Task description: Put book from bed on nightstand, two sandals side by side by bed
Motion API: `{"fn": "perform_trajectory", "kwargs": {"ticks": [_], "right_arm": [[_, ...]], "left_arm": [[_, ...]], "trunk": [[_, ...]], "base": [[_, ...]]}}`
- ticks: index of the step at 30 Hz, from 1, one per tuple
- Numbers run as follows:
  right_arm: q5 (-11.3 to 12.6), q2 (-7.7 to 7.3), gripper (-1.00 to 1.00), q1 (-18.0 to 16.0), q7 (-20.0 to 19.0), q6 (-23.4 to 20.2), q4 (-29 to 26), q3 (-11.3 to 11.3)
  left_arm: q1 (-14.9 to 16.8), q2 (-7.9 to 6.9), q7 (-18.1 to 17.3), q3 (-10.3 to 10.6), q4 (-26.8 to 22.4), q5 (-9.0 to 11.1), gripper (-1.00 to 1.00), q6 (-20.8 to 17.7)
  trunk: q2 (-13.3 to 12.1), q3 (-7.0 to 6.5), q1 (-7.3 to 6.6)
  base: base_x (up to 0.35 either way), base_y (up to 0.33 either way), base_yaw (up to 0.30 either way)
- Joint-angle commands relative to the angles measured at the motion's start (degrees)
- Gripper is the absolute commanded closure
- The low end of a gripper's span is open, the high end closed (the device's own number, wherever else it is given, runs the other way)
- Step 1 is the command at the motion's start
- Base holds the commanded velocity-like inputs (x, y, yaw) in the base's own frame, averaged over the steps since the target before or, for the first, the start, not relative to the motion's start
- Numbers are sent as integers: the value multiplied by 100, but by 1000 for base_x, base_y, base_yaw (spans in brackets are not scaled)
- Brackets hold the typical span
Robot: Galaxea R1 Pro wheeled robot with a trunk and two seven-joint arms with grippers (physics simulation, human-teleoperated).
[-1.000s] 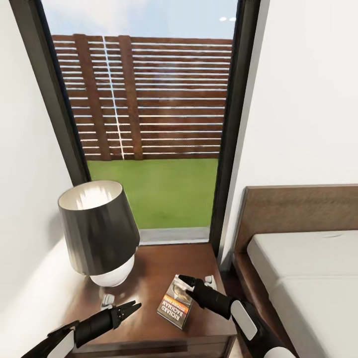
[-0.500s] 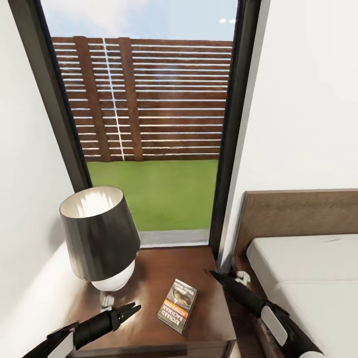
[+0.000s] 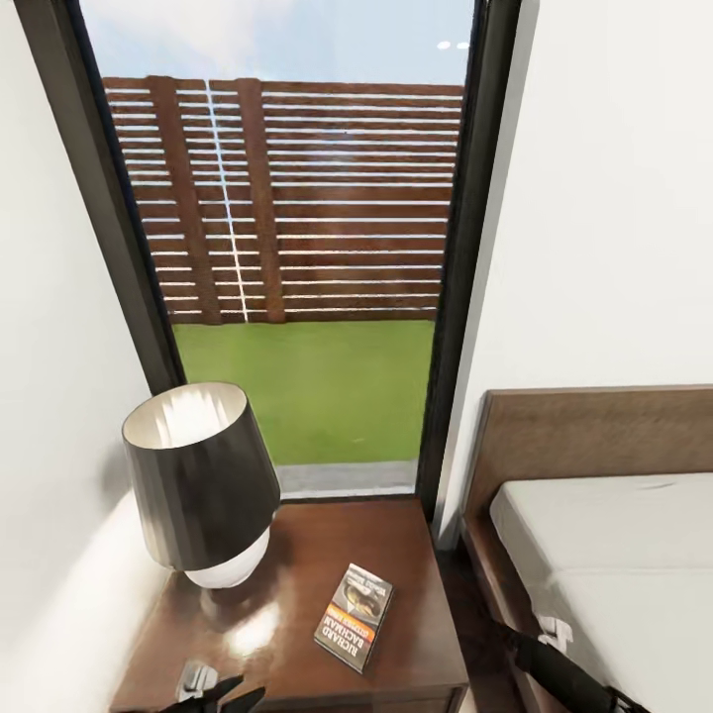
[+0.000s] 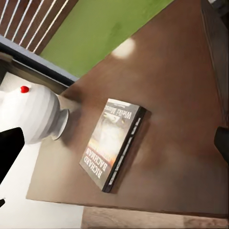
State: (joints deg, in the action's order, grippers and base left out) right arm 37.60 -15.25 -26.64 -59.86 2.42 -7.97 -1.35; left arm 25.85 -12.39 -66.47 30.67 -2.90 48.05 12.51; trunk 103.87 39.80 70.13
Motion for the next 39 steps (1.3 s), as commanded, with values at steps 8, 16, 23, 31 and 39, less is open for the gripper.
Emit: {"fn": "perform_trajectory", "kwargs": {"ticks": [8, 16, 23, 31, 39], "right_arm": [[-430, 14, -100, 1, -9, 393, 555, -14], [-1062, 62, -100, 1, -9, 1099, 1011, -14], [-1212, 72, -100, 11, -4, 1954, 1236, -14], [-1220, 83, -100, 411, 47, 2574, 1273, -14], [-1224, 94, -100, 575, 1296, 2402, 1274, -16]], "left_arm": [[-162, 61, 16, 44, 147, -256, -100, 280], [-268, 70, 35, 44, 158, -304, -100, 336], [-507, 72, 369, 44, 159, -308, -100, 554], [-714, 155, 926, 44, 159, -314, -100, 586], [-850, 219, 1539, 51, 159, -456, -100, 619]], "trunk": [[-320, -139, -177], [-641, -282, -353], [-921, -408, -507], [-1242, -552, -682], [-1563, -695, -858]], "base": [[0, 0, 0], [0, 0, 0], [0, 0, 0], [0, 0, 0], [0, 0, 0]]}}
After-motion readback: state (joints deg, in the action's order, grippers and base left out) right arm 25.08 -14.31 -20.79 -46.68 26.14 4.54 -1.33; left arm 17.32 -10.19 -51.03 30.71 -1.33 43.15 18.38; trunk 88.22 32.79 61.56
